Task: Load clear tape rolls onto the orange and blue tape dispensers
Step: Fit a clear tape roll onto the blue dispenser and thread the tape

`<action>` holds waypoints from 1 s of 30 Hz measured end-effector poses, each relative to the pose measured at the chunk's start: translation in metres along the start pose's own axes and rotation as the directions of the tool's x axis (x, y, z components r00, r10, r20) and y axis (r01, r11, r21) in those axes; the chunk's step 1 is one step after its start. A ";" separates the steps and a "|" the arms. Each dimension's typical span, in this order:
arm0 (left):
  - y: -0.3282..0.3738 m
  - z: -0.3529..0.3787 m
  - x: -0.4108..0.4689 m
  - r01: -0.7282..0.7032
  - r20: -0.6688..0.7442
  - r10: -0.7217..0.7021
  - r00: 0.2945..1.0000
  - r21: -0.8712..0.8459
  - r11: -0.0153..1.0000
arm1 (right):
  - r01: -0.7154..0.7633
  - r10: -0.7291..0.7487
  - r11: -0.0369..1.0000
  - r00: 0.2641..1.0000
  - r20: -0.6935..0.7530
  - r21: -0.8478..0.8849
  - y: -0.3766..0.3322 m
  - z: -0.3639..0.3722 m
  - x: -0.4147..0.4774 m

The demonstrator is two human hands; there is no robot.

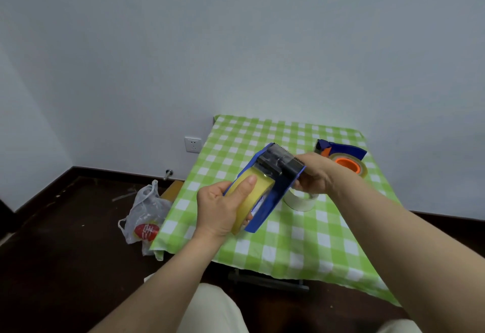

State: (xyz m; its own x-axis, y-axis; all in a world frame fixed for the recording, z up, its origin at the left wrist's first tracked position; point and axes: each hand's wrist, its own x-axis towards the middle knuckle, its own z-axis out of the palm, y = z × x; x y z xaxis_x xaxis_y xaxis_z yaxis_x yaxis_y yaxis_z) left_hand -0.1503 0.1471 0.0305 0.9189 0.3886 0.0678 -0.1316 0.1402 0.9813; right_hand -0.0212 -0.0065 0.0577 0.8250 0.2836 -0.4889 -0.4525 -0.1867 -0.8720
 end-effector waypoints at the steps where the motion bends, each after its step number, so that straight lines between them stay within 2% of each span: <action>1: 0.001 0.000 0.000 -0.008 -0.001 0.008 1.000 -0.001 1.000 | -0.032 0.027 0.996 0.998 0.062 0.085 0.003 0.001 0.001; 4: 0.002 0.000 0.000 -0.041 0.000 0.041 0.999 0.002 0.999 | -0.100 0.052 0.957 0.983 0.178 0.271 0.011 0.002 0.002; 6: 0.002 0.000 -0.001 -0.056 0.008 0.056 0.998 0.010 0.998 | -0.080 0.056 0.981 0.989 0.138 0.177 0.019 0.003 0.003; 8: 0.001 -0.001 -0.002 -0.059 0.010 0.058 0.998 0.017 0.998 | 0.017 -0.017 1.000 1.000 0.005 -0.013 0.022 0.000 0.002; 9: 0.000 -0.001 -0.003 -0.059 0.011 0.059 0.998 0.017 0.998 | 0.093 -0.096 0.995 0.992 -0.078 -0.038 0.020 -0.002 0.000; 11: -0.001 -0.002 -0.003 -0.060 0.006 0.060 0.998 0.018 0.998 | 0.294 -0.283 0.955 0.937 -0.204 0.028 0.007 -0.007 -0.006; 13: -0.002 -0.001 -0.003 -0.065 -0.008 0.065 0.998 0.024 0.998 | 0.452 -0.435 0.891 0.875 -0.212 0.035 -0.008 -0.007 -0.019; 15: -0.004 0.000 -0.004 -0.067 -0.025 0.068 0.997 0.025 0.997 | 0.513 -0.519 0.855 0.839 -0.165 -0.080 -0.016 -0.001 -0.030; 18: -0.003 0.005 -0.005 -0.065 -0.038 0.066 0.997 0.036 0.997 | 0.502 -0.546 0.826 0.825 -0.144 -0.256 -0.015 0.007 -0.037; 22: 0.000 0.009 -0.004 -0.070 -0.050 0.072 0.996 0.052 0.996 | 0.531 -0.581 0.809 0.790 -0.197 -0.254 -0.010 0.014 -0.035; 25: 0.001 0.012 -0.005 -0.066 -0.056 0.069 0.996 0.059 0.996 | 0.538 -0.629 0.759 0.752 -0.197 -0.367 -0.009 0.017 -0.032; 27: 0.002 0.013 -0.005 -0.057 -0.060 0.060 0.996 0.056 0.997 | 0.520 -0.631 0.742 0.754 -0.180 -0.424 -0.010 0.017 -0.031; 28: 0.002 0.013 -0.004 -0.053 -0.063 0.056 0.996 0.050 0.997 | 0.515 -0.627 0.743 0.759 -0.175 -0.427 -0.010 0.015 -0.031; 30: 0.002 0.012 -0.003 -0.044 -0.070 0.047 0.996 0.034 0.998 | 0.501 -0.564 0.808 0.809 -0.165 -0.309 -0.009 0.010 -0.032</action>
State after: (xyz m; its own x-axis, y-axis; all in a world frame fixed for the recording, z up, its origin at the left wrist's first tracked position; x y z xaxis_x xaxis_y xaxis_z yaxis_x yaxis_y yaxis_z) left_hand -0.1490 0.1355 0.0347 0.8834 0.4576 0.1007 -0.1595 0.0915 0.9829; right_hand -0.0466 -0.0043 0.0809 0.9785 0.1799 0.1008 0.1520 -0.2992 -0.9420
